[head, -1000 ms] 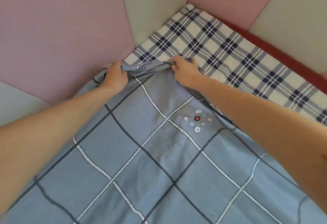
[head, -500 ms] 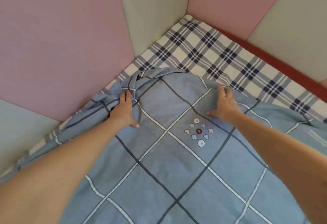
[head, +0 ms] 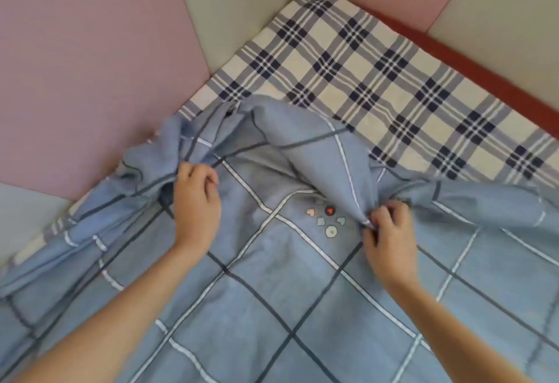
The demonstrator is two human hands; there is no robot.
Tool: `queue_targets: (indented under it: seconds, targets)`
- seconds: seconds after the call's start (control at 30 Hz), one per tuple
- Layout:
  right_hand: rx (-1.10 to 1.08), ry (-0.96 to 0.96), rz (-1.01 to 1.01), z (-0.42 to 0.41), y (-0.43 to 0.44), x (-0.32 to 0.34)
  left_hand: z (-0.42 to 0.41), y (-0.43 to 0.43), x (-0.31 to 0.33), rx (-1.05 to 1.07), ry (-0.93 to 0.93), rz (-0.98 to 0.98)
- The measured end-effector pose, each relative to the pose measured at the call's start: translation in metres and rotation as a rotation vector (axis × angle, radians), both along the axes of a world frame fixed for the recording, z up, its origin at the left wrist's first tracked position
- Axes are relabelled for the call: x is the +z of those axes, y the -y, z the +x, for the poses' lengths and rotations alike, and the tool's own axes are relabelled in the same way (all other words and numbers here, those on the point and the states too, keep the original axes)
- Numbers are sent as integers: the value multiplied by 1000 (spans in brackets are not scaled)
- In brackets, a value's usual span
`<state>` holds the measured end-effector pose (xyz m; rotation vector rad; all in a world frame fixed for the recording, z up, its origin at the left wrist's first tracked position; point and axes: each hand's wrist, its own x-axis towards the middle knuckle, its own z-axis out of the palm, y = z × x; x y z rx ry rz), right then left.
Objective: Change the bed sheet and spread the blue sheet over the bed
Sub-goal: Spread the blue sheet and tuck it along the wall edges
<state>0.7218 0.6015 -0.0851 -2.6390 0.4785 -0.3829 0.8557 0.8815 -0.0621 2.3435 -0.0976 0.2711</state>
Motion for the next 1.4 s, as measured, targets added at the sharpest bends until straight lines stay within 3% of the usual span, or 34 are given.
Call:
queue_targets:
  seconds: [0.1, 0.2, 0.27, 0.33, 0.43, 0.5, 0.57, 0.67, 0.83, 0.9, 0.97, 1.07, 1.17, 1.23, 1.3, 1.4]
  targets:
    - [-91, -109, -41, -33, -3, -41, -40, -4, -13, 43, -184, -75]
    - [-188, -84, -109, -28, -6, -54, -27, 19, 9, -81, -62, -70]
    - [-201, -83, -117, -30, -3, -58, -2, 47, 27, -193, 87, 37]
    - [-178, -83, -127, -32, -3, -58, 31, 78, 43, -166, 81, 145]
    - [-165, -109, -135, -29, -2, -58, 82, 114, 40, -143, -262, 169]
    - [-166, -138, -129, -28, 1, -59, 97, 136, 27, -301, -569, 147]
    - [-163, -149, -135, -27, 3, -60, 85, 150, 14, -527, -711, 361]
    - [-150, -149, -142, -26, 3, -60, 41, 149, 6, -840, -529, 792]
    - [-141, -171, -134, -29, 2, -58, 37, 139, 23, -926, -448, 938]
    - [-121, -143, -101, -28, 3, -55, 54, 144, 31, -894, -395, 787]
    - [-98, 25, -43, -30, 5, -50, 77, 156, 42, -775, -344, 613]
    - [-349, 300, 85, -27, 10, -30, 150, 181, 72, -421, -206, 397]
    - [-620, -8, 191, 27, 31, -27, 224, 203, 88, -152, -248, 268]
    - [-602, -164, 161, 84, 56, -30, 252, 224, 80, -105, -380, 29]
    - [-543, -203, 58, 131, 78, -35, 265, 239, 61, -63, -480, -207]
    - [-459, -233, -97, 162, 99, -48, 288, 251, 27, 13, -449, -222]
